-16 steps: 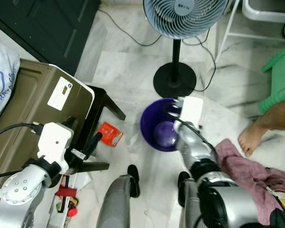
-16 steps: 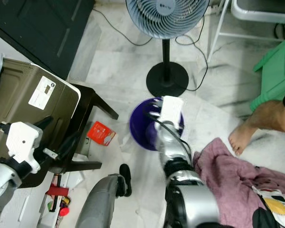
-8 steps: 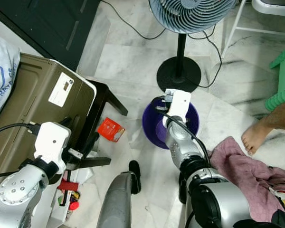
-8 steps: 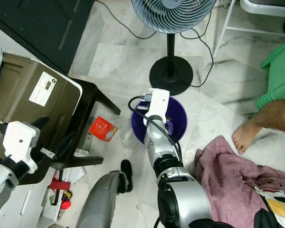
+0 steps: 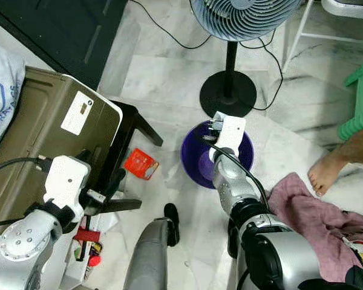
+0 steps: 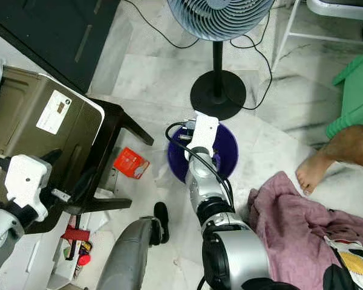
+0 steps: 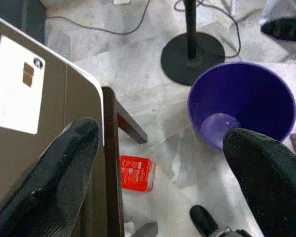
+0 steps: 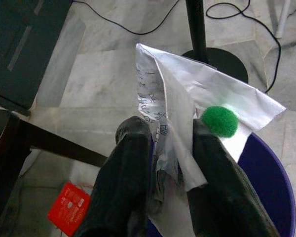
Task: Clean up the room
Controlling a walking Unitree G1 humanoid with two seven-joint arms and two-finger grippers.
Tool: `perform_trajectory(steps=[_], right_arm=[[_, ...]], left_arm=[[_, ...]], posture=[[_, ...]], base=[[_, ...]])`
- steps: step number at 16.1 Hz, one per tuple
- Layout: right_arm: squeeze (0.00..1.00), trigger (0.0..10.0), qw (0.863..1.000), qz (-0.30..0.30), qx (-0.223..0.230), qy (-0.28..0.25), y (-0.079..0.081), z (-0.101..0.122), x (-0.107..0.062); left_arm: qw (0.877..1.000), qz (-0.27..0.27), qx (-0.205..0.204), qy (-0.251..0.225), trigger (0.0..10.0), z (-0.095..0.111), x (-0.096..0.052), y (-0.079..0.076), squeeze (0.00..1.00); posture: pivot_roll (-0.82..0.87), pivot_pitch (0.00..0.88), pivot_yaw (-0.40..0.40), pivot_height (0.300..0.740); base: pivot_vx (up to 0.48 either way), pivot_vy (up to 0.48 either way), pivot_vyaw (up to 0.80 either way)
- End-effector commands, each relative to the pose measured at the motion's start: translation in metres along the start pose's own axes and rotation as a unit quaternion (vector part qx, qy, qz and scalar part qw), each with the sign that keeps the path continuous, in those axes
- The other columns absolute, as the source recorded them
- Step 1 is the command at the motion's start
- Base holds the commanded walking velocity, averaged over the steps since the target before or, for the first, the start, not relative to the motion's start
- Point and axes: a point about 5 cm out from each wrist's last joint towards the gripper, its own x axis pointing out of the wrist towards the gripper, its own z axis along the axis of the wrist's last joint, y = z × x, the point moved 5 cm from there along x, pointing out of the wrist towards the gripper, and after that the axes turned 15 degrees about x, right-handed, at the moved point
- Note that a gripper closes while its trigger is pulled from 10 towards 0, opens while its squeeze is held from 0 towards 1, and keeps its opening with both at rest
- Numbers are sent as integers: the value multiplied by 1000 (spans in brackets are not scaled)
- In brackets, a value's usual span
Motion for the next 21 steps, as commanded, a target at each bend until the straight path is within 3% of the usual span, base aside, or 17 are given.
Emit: perform_trajectory(steps=[1,10,13,16,21], right_arm=[[1000,10000,1000,-2,2,30,1,-20,-7],[1000,10000,1000,7,3,25,-4,-18,-7],[1000,10000,999,27,-9,17,-6,-19,-14],[1000,10000,998,59,-37,8,-17,-16,-33],[1000,10000,993,68,-86,-50,-37,22,-62]], left_arm=[[1000,6,-2,30,10000,-15,-7,2,0],[1000,15,-5,21,10000,-14,2,1,0],[999,23,-27,-11,10000,1,20,-5,0],[997,44,-54,-44,10000,18,49,-13,0],[993,66,-64,-70,10000,27,78,-13,0]], posture=[[292,445,223,740],[260,434,207,740],[195,408,178,740],[101,354,144,740],[2,259,117,740]], base=[[0,0,0],[0,0,0],[0,0,0],[0,0,0],[0,0,0]])
